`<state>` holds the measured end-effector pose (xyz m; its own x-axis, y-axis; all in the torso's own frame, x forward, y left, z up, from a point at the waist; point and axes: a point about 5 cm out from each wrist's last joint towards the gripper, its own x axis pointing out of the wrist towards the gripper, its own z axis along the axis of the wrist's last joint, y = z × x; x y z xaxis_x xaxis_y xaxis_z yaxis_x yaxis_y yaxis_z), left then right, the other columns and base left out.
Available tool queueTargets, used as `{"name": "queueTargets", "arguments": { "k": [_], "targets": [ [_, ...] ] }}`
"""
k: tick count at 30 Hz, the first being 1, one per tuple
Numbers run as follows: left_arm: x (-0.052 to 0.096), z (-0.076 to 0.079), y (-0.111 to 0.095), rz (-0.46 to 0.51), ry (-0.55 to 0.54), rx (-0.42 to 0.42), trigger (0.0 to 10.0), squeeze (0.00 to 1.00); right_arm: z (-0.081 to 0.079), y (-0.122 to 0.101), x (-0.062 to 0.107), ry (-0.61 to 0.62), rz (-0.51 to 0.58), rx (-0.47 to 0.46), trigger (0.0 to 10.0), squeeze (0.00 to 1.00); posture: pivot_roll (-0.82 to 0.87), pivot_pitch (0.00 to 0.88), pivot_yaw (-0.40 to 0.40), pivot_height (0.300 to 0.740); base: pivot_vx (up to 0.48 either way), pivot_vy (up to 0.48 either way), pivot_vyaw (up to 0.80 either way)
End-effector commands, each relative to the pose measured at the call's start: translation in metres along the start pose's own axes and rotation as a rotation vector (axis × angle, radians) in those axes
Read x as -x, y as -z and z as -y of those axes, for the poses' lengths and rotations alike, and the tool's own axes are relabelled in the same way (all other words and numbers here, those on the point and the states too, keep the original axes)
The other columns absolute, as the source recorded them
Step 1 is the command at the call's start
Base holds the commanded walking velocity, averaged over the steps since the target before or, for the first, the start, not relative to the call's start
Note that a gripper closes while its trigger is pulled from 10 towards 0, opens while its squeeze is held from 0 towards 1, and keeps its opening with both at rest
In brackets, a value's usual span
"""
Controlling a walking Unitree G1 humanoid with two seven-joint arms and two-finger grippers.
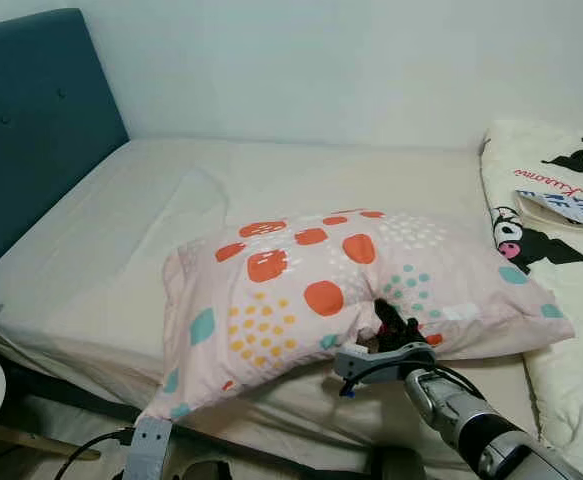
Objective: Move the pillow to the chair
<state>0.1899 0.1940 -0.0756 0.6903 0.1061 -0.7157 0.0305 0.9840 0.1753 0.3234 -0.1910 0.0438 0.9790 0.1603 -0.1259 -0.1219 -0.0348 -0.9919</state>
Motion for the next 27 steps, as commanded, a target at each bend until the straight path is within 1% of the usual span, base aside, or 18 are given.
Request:
{"name": "queueTargets", "arguments": {
  "k": [1, 6, 7, 9, 10, 11, 12, 14, 15, 16, 17, 19, 20, 21, 22, 25, 26, 27],
  "targets": [
    [0.004, 0.0, 0.015, -0.06, 0.018, -0.023, 10.0, 0.0, 0.008, 0.013, -0.001, 0.03, -0.054, -0.027, 0.0, 0.0, 0.02, 0.0, 0.056, 0.551, 0.0, 0.0, 0.0],
    [0.003, 0.0, 0.013, -0.055, 0.016, -0.025, 10.0, 0.0, 0.009, 0.017, -0.001, 0.025, -0.089, -0.131, 0.0, 0.0, 0.02, 0.0, 0.055, 0.551, 0.0, 0.0, 0.0],
    [0.003, 0.0, 0.013, -0.055, 0.016, -0.025, 10.0, 0.0, 0.009, 0.017, -0.001, 0.025, -0.089, -0.131, 0.0, 0.0, 0.02, 0.0, 0.055, 0.551, 0.0, 0.0, 0.0],
    [0.003, 0.001, 0.013, -0.054, 0.014, -0.024, 10.0, 0.0, 0.006, 0.013, -0.001, 0.008, -0.094, -0.215, 0.0, 0.0, 0.02, 0.0, 0.055, 0.551, 0.0, 0.0, 0.0],
    [0.003, 0.001, 0.013, -0.054, 0.014, -0.024, 10.0, 0.0, 0.006, 0.013, -0.001, 0.008, -0.094, -0.215, 0.0, 0.0, 0.02, 0.0, 0.055, 0.551, 0.0, 0.0, 0.0],
    [0.003, 0.001, 0.013, -0.055, 0.012, -0.023, 10.0, 0.0, 0.006, 0.012, -0.001, 0.003, -0.113, -0.292, 0.0, 0.0, 0.02, 0.0, 0.055, 0.551, 0.0, 0.0, 0.0],
    [0.003, 0.0, 0.014, -0.06, 0.006, -0.024, 10.0, 0.0, 0.009, 0.01, -0.004, 0.015, -0.138, -0.41, 0.0, 0.0, 0.02, 0.0, 0.056, 0.551, 0.0, 0.0, 0.0],
    [0.004, -0.001, 0.016, -0.076, -0.01, -0.021, 10.0, 0.0, 0.018, 0.007, -0.01, 0.051, -0.175, -0.646, 0.0, 0.0, 0.02, 0.0, 0.057, 0.551, 0.0, 0.0, 0.0],
    [0.004, -0.003, 0.017, -0.083, -0.022, -0.004, 10.0, 0.0, 0.027, 0.004, -0.015, 0.067, -0.158, -0.756, 0.0, 0.0, 0.02, 0.0, 0.056, 0.551, 0.0, 0.0, 0.0],
    [0.004, -0.003, 0.017, -0.083, -0.022, -0.004, 10.0, 0.0, 0.027, 0.004, -0.015, 0.067, -0.158, -0.756, 0.0, 0.0, 0.02, 0.0, 0.056, 0.551, 0.0, 0.0, 0.0],
    [0.004, -0.004, 0.018, -0.087, -0.028, 0.008, 10.0, 0.0, 0.033, 0.002, -0.018, 0.076, -0.14, -0.816, 0.0, 0.0, 0.02, 0.0, 0.056, 0.551, 0.0, 0.0, 0.0],
    [0.005, -0.008, 0.02, -0.097, -0.051, 0.043, 10.0, 0.0, 0.058, -0.005, -0.029, 0.12, -0.059, -0.942, 0.0, 0.0, 0.02, 0.0, 0.052, 0.551, 0.0, 0.0, 0.0],
    [0.005, -0.008, 0.02, -0.097, -0.051, 0.043, 10.0, 0.0, 0.058, -0.005, -0.029, 0.12, -0.059, -0.942, 0.0, 0.0, 0.02, 0.0, 0.052, 0.551, 0.0, 0.0, 0.0],
    [0.005, -0.011, 0.021, -0.114, -0.071, 0.07, 10.0, 0.0, 0.089, -0.01, -0.036, 0.186, 0.044, -1.054, 0.0, 0.0, 0.03, 0.0, 0.048, 0.556, 0.0, 0.0, 0.0],
    [0.005, -0.011, 0.021, -0.114, -0.071, 0.07, 10.0, 0.0, 0.089, -0.01, -0.036, 0.186, 0.044, -1.054, 0.0, 0.0, 0.03, 0.0, 0.048, 0.556, 0.0, 0.0, 0.0],
    [0.006, -0.012, 0.025, -0.139, -0.092, 0.107, 10.0, 0.0, 0.13, -0.009, -0.041, 0.315, 0.136, -1.141, 0.0, 0.0, 0.03, 0.0, 0.048, 0.571, 0.0, 0.0, 0.0],
    [0.006, -0.012, 0.025, -0.139, -0.092, 0.107, 10.0, 0.0, 0.13, -0.009, -0.041, 0.315, 0.136, -1.141, 0.0, 0.0, 0.03, 0.0, 0.048, 0.571, 0.0, 0.0, 0.0],
    [0.006, -0.012, 0.026, -0.143, -0.093, 0.11, 10.0, 0.0, 0.141, -0.009, -0.041, 0.34, 0.163, -1.165, 0.0, 0.0, 0.03, 0.0, 0.042, 0.576, 0.0, 0.0, 0.0]
  ]
}}
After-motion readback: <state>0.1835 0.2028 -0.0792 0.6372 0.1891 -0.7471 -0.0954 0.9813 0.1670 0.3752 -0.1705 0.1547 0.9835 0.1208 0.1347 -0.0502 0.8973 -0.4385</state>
